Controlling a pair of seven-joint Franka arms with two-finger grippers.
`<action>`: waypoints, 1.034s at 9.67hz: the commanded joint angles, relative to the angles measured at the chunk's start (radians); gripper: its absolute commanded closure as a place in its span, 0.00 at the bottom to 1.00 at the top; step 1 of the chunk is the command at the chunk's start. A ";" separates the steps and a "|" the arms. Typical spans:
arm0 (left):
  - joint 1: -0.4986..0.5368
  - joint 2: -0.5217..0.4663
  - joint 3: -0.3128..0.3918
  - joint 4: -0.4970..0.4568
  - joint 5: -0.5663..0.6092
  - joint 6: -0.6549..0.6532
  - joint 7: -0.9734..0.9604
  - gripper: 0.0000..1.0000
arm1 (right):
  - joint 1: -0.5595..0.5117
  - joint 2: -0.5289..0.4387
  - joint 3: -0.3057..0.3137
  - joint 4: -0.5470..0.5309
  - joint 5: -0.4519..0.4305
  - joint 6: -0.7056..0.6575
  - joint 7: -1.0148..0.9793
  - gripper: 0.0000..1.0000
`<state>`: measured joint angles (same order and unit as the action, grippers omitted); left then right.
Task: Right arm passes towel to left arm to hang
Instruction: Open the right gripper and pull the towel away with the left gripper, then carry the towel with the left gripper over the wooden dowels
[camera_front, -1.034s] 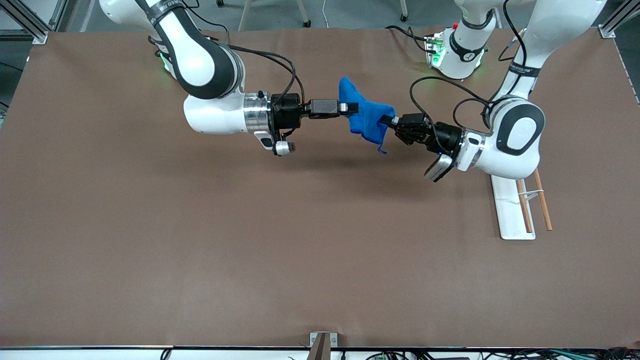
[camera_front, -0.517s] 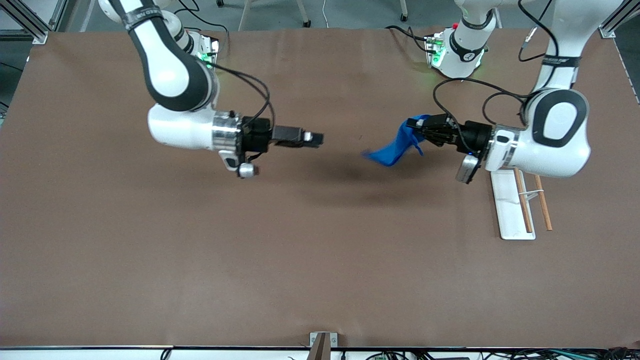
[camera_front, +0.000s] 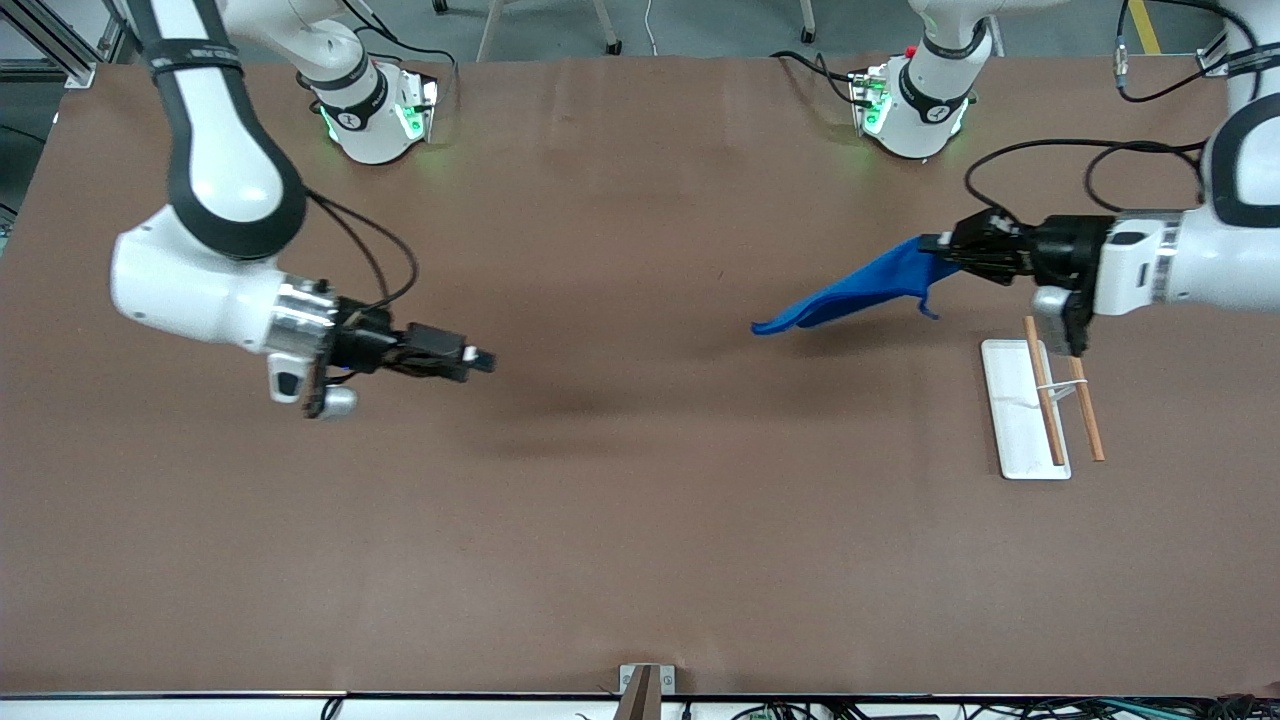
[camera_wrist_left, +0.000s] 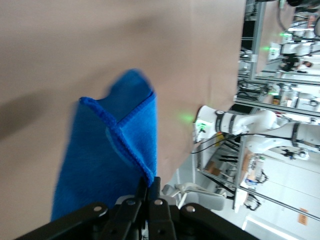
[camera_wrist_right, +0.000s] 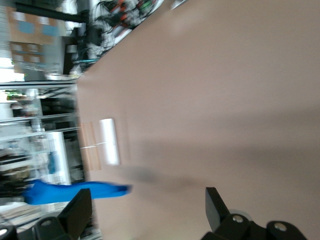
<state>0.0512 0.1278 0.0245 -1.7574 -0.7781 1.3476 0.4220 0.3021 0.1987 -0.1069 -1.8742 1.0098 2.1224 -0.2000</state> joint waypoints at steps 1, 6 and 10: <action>-0.013 0.041 0.078 0.077 0.066 -0.054 -0.031 1.00 | -0.110 -0.100 0.012 -0.056 -0.284 -0.010 0.068 0.00; -0.039 0.012 0.103 0.165 0.411 -0.038 -0.112 1.00 | -0.265 -0.124 0.012 0.104 -0.833 -0.270 0.240 0.00; -0.036 0.004 0.106 0.112 0.459 0.089 -0.308 1.00 | -0.262 -0.125 0.019 0.352 -0.961 -0.568 0.370 0.00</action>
<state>0.0223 0.1320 0.1252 -1.5903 -0.3403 1.3815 0.1683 0.0476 0.0749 -0.1060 -1.5966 0.0752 1.6214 0.1315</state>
